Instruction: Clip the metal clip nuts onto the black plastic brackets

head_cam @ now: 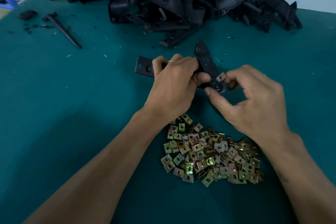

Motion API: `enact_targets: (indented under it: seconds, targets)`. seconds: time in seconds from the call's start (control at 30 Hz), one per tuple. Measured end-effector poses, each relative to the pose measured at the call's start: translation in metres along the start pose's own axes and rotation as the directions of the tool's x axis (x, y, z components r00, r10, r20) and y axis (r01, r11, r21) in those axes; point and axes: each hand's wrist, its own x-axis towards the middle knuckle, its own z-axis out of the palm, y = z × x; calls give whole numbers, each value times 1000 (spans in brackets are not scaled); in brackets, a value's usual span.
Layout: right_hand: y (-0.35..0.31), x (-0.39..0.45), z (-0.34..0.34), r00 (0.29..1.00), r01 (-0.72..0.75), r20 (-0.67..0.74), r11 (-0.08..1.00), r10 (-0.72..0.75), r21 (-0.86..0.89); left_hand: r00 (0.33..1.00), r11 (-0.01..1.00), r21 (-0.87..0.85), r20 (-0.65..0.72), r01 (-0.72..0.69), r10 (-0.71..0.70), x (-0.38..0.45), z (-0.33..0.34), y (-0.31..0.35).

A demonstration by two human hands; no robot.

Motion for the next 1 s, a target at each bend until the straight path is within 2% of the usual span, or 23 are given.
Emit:
enact_targets:
  seconds: [0.17,0.47,0.6,0.7,0.77,0.87,0.93,1.0]
  targets:
    - [0,3,-2,996,70,62,990,-63,-120,999,1000,-16,46,15,-14,0,2,-1]
    - [-4,3,0,993,15,121,996,-5,-83,998,1000,-12,57,27,-26,-1,0,1]
    - [-5,1,2,994,60,99,988,-46,-139,998,1000,10,58,29,-30,-1,0,1]
    - [-4,1,1,990,69,132,989,-52,-131,996,999,15,73,45,-46,-1,-2,1]
    - [-4,1,-1,992,43,118,996,-34,-75,995,998,19,72,65,-67,0,-3,3]
    - [-6,0,-2,994,-40,111,987,23,155,988,988,-16,2,156,-156,1,-4,8]
    - [-12,-4,-1,969,-119,245,938,38,326,960,963,-81,-89,258,-265,3,-7,8]
    - [-20,-7,1,915,-204,402,883,19,422,916,928,-130,-160,349,-367,5,-8,7]
